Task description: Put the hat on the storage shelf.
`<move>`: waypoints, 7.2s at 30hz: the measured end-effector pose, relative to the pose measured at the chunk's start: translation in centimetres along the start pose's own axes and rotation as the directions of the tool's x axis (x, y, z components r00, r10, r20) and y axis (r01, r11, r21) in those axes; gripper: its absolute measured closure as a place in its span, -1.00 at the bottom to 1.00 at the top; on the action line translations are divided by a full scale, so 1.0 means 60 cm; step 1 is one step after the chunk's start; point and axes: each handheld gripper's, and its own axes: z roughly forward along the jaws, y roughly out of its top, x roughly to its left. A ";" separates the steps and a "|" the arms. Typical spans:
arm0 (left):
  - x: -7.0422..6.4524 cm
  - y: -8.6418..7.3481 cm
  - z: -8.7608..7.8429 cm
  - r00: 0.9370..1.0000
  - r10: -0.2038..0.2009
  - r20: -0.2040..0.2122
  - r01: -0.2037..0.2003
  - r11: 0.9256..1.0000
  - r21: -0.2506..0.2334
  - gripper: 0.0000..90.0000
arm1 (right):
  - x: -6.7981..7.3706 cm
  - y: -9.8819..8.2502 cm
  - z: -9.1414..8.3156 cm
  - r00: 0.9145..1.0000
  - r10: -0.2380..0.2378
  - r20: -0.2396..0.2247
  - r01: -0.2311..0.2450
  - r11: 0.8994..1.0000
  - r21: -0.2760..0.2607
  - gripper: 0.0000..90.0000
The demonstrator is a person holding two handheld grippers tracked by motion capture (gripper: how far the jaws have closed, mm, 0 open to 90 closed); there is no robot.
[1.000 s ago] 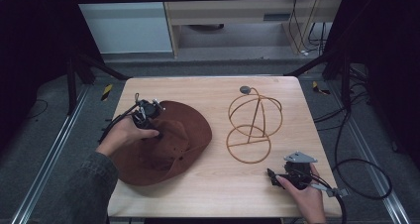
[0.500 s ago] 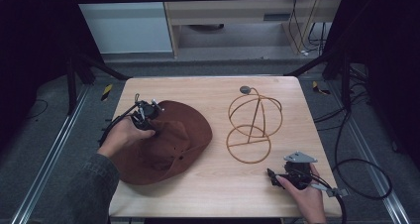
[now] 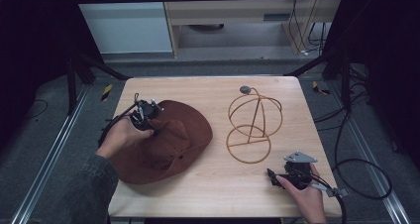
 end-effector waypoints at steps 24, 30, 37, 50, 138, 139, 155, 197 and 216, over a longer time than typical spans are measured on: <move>-0.017 -0.013 -0.097 0.995 0.081 -0.051 -0.089 0.977 -0.195 0.99 | 0.000 0.000 0.000 1.000 -0.001 -0.001 0.001 1.000 0.000 -0.85; -0.019 -0.025 -0.130 0.997 0.060 -0.052 -0.073 0.950 -0.303 0.99 | 0.000 0.000 0.000 1.000 -0.001 0.000 0.001 1.000 -0.001 -0.85; -0.026 -0.026 -0.179 0.995 0.066 -0.072 -0.089 0.913 -0.398 0.99 | 0.000 0.000 0.000 1.000 -0.001 -0.001 0.001 1.000 -0.001 -0.85; -0.049 -0.011 -0.242 0.987 0.122 -0.102 -0.155 0.874 -0.460 0.99 | -0.001 0.000 0.000 1.000 -0.004 0.000 0.004 1.000 -0.002 -0.85; -0.189 0.216 -0.361 0.944 0.326 -0.043 -0.294 0.777 -0.557 0.99 | 0.000 0.000 0.000 1.000 0.001 -0.005 -0.001 1.000 0.001 -0.85; -0.191 0.218 -0.360 0.944 0.328 -0.042 -0.295 0.775 -0.558 0.99 | 0.000 0.000 0.000 1.000 0.001 -0.005 -0.001 1.000 0.001 -0.85; -0.218 0.242 -0.347 0.933 0.357 -0.035 -0.316 0.771 -0.553 0.99 | 0.000 0.000 0.000 1.000 0.003 -0.005 -0.003 1.000 0.002 -0.85; -0.270 0.299 -0.285 0.930 0.365 -0.037 -0.319 0.754 -0.574 0.99 | 0.000 0.000 0.000 1.000 0.000 -0.005 0.000 1.000 0.004 -0.85; -0.273 0.316 -0.276 0.928 0.370 -0.037 -0.326 0.762 -0.560 0.99 | -0.001 0.000 0.000 1.000 -0.001 -0.005 0.002 1.000 0.004 -0.85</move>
